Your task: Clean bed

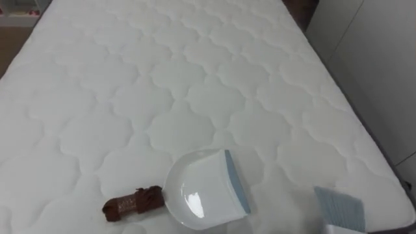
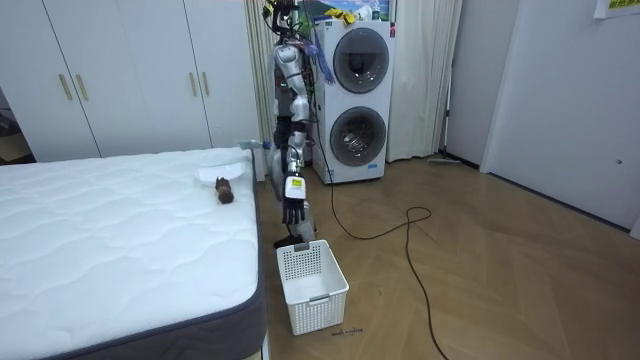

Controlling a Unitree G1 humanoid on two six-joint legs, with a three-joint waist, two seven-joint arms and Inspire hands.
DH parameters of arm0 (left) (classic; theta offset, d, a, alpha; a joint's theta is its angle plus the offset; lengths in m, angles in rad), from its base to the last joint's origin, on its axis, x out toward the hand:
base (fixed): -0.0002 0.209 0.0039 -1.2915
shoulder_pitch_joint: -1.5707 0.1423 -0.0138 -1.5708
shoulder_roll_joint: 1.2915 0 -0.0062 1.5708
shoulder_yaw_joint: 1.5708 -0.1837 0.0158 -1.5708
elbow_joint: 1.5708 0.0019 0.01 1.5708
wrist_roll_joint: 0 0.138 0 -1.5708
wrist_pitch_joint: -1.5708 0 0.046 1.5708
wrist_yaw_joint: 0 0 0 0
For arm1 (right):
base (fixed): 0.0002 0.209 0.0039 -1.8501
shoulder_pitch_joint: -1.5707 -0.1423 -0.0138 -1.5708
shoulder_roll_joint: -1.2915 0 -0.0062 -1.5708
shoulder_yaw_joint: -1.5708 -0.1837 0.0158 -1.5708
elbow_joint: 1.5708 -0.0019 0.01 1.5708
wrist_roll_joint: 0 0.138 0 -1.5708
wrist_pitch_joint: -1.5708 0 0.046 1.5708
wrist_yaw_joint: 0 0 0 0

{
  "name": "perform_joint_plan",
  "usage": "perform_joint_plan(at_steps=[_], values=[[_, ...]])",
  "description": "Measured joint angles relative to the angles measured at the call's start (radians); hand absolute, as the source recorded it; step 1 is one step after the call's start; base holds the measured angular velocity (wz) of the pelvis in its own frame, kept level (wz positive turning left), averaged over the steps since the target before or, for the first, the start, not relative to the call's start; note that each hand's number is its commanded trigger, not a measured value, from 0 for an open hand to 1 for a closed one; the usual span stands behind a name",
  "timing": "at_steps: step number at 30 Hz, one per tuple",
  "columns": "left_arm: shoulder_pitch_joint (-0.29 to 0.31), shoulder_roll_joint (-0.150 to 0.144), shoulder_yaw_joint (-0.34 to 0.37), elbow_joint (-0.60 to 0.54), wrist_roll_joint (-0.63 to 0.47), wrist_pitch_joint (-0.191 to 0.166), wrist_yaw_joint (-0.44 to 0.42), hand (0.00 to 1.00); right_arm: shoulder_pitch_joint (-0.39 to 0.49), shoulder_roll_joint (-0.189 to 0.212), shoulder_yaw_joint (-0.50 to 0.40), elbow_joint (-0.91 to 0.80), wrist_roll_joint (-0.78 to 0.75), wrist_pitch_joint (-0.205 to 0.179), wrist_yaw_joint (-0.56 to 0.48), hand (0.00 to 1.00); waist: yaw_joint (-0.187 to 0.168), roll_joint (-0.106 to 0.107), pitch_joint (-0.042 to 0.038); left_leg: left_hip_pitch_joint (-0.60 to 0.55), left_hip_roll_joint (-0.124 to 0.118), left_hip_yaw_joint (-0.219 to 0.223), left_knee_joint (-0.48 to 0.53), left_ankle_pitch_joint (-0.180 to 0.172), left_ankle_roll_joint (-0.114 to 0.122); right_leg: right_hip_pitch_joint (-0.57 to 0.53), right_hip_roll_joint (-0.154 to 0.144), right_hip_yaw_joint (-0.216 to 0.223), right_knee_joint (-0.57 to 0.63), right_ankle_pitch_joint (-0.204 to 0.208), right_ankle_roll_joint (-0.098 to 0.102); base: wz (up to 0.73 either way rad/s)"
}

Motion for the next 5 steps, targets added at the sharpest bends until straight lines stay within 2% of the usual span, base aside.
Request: perform_joint_plan(at_steps=[5], values=[[0.004, -0.019, -0.005, 0.023, 0.069, 0.055, -0.044, 0.00, -0.011, 0.016, 0.002, 0.038, -0.120, 0.038, 0.071, 0.00, -0.001, 0.005, 0.0010, 0.003, -0.001, 0.006, 0.008, 0.000, 0.000, -0.005, 0.001, 0.010, 0.012, -0.002, -0.001, -0.04]])
